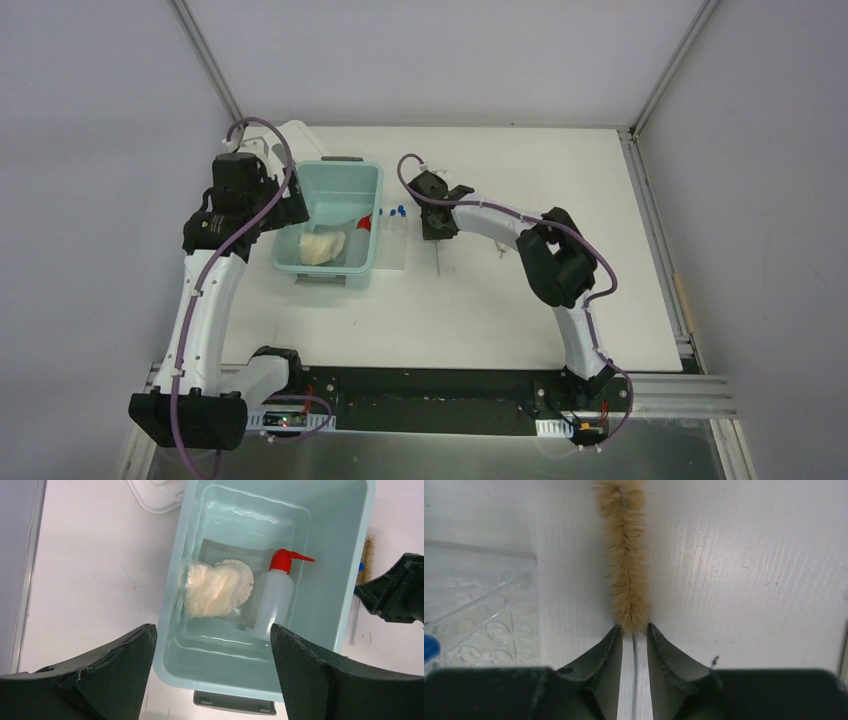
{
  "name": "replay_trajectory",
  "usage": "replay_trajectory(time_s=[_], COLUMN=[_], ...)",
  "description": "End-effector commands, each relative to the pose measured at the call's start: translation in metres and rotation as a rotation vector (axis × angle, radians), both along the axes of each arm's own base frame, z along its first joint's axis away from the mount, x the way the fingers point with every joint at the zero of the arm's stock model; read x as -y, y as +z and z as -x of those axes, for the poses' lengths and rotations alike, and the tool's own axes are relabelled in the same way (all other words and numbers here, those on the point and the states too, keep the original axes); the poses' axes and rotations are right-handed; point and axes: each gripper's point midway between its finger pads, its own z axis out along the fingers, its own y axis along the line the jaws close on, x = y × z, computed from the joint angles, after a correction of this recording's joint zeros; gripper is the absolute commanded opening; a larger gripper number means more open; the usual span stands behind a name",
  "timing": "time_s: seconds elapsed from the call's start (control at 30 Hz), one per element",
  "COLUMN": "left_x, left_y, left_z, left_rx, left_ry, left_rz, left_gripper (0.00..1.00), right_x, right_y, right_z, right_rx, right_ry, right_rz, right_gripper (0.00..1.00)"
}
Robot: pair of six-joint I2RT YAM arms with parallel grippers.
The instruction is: Organize the chemistry lab equipment
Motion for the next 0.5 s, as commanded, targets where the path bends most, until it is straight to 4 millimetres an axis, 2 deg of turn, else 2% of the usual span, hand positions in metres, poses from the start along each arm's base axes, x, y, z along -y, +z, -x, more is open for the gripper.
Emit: replay_trajectory(time_s=[0.0, 0.1, 0.2, 0.3, 0.47], left_x=[-0.005, 0.004, 0.019, 0.052, 0.13], left_y=[0.003, 0.011, 0.02, 0.028, 0.042], left_z=[0.006, 0.008, 0.008, 0.007, 0.007], left_rx=[0.002, 0.007, 0.012, 0.027, 0.086], left_ry=[0.009, -0.027, -0.077, -0.168, -0.368], left_rz=[-0.029, -0.04, -0.11, -0.065, 0.277], left_gripper=[0.86, 0.86, 0.86, 0.86, 0.84], right_x=[0.0, 0.003, 0.011, 0.023, 0.029], right_y=[0.008, 0.013, 0.027, 0.05, 0.099], right_z=[-0.003, -0.001, 0.0, 0.004, 0.02], right_rx=[0.012, 0.016, 0.048, 0.086, 0.16], right_ry=[-0.003, -0.017, -0.047, -0.086, -0.124], right_rz=[0.021, 0.022, 0.02, -0.004, -0.16], right_gripper=[0.19, 0.04, 0.0, 0.0, 0.0])
